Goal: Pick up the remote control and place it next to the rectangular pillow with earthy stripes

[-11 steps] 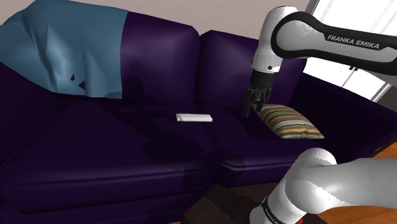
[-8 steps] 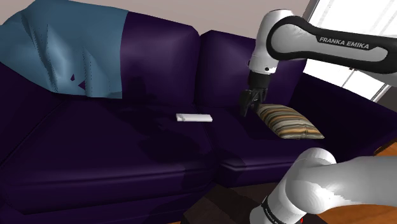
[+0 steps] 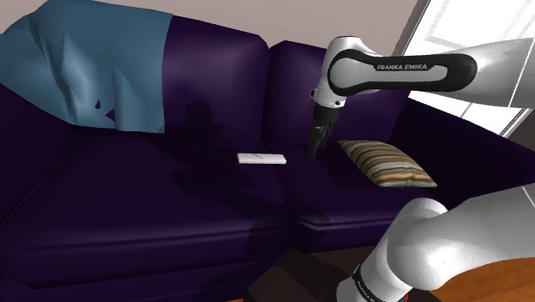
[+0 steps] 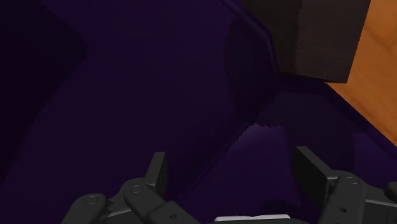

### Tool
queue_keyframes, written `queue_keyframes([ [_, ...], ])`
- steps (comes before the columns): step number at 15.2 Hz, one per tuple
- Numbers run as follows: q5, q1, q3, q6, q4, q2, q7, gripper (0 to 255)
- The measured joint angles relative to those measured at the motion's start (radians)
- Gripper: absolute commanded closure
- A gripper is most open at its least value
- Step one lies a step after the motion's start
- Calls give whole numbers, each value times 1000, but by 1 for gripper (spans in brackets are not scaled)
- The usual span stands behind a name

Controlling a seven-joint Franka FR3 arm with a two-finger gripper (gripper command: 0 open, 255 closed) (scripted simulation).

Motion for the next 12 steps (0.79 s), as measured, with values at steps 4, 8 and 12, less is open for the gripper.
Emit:
queue_keyframes([
  [4,-7,36,-54,115,42,140,-153,0],
  [8,11,69,-98,210,109,288,-312,0],
  [12,57,100,-119,295,195,447,-469,0],
])
